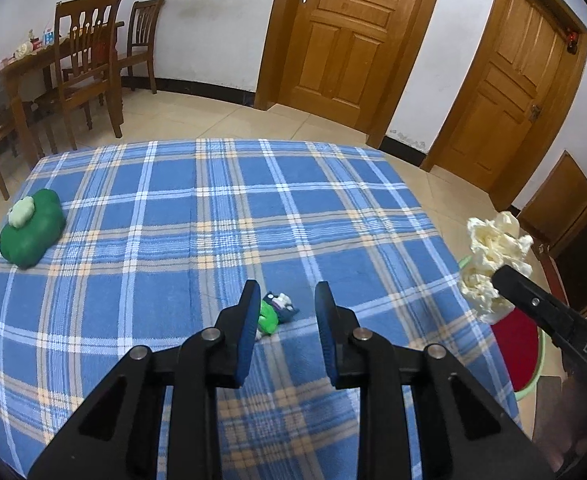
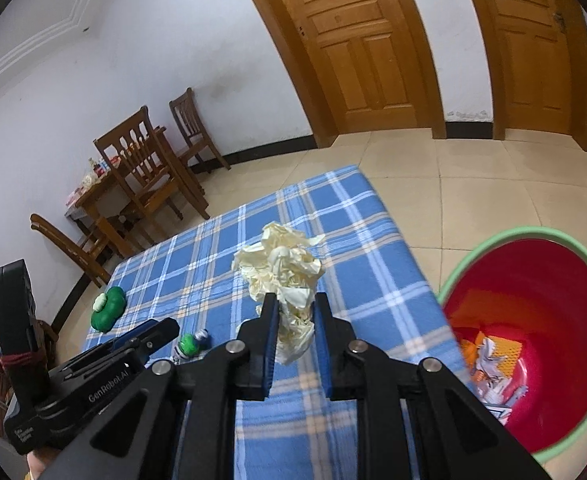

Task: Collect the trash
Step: 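Carry the tissue and toy keychain over the red bucket and open both tools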

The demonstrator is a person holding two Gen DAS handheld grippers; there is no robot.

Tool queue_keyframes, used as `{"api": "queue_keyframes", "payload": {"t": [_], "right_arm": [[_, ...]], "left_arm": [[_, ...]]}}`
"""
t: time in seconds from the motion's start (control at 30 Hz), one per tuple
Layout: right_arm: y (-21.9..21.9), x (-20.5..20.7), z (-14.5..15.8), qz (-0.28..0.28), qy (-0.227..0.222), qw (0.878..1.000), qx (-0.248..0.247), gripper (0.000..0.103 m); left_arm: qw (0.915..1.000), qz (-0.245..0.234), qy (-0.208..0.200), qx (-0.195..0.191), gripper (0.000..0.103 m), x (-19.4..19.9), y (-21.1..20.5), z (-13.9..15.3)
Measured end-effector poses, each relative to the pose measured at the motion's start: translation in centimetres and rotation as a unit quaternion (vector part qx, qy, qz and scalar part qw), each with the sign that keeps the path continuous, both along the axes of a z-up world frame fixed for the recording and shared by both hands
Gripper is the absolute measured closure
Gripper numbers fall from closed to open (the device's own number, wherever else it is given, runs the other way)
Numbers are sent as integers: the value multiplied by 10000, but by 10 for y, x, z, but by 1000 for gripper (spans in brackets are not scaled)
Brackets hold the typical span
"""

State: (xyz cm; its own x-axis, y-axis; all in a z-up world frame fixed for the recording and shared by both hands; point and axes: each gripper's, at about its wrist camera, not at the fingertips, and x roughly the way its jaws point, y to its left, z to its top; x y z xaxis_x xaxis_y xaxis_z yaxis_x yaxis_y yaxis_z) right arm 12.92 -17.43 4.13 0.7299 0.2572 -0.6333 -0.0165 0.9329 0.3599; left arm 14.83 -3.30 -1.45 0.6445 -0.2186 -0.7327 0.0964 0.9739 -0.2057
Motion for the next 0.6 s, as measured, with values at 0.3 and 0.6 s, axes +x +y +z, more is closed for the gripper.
{"api": "queue_keyframes", "payload": {"t": [0.3,0.6], "right_arm": [[-27,-31,3,-384,-24,9992,89,84],[-54,-52,-3,-761,66,9970,115,84]], "left_arm": [[9995,59,207,237,67,-1,4,-9],[9981,61,528,305,61,7,7,-31]]}}
